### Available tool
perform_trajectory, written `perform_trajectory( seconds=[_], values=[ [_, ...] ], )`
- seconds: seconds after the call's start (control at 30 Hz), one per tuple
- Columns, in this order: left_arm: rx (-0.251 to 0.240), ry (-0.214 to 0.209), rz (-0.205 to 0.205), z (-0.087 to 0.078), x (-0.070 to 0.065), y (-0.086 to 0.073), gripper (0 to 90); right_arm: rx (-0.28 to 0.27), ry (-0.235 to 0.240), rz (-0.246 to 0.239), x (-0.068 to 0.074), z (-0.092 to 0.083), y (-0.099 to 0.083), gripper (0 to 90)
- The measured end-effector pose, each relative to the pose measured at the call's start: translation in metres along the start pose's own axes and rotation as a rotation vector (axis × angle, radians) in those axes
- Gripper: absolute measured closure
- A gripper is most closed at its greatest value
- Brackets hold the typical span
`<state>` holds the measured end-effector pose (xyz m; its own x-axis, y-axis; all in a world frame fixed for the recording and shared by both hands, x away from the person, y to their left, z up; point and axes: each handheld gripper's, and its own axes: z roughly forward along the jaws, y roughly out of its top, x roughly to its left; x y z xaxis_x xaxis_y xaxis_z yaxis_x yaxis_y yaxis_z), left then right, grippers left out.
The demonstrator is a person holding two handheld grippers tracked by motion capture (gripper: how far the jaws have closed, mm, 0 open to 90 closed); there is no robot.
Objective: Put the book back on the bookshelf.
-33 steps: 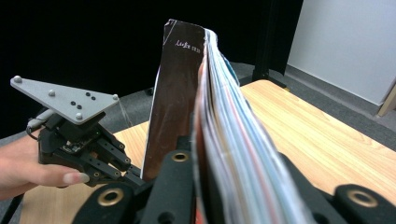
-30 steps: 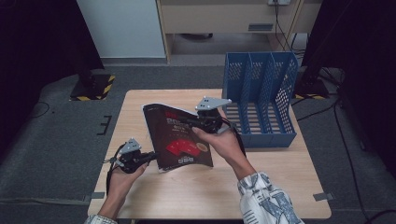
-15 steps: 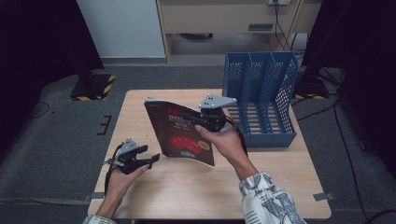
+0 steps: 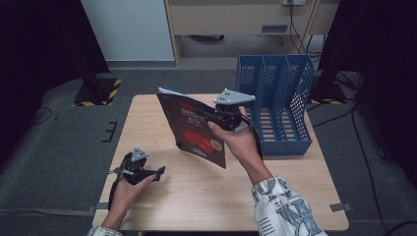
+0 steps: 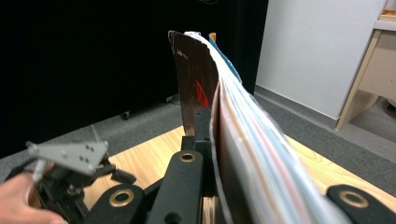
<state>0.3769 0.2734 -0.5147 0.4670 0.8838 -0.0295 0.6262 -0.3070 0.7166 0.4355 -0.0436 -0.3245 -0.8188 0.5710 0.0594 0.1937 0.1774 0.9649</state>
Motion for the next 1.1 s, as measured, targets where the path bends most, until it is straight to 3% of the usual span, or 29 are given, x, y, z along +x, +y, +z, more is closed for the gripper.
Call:
perform_trajectory(
  seconds=[0.17,0.33,0.53,0.93,1.1],
  values=[
    [0.065,0.012,-0.007,0.009,0.000,-0.005,4.1,0.001,-0.025,0.007,0.000,0.001,0.009,87.1],
    [0.097,0.003,-0.006,0.012,-0.002,-0.007,4.1,-0.009,-0.029,0.012,0.000,-0.001,0.016,87.1],
    [0.090,0.019,0.019,0.014,-0.004,-0.009,2.9,-0.024,-0.037,0.019,-0.001,-0.005,0.024,87.1],
    [0.027,0.022,0.019,0.018,-0.005,-0.014,0.0,-0.020,-0.055,0.037,-0.002,-0.008,0.033,87.0],
    [0.027,0.024,0.019,0.018,-0.005,-0.014,0.0,-0.023,-0.067,0.056,-0.004,-0.008,0.035,87.1]
  ],
)
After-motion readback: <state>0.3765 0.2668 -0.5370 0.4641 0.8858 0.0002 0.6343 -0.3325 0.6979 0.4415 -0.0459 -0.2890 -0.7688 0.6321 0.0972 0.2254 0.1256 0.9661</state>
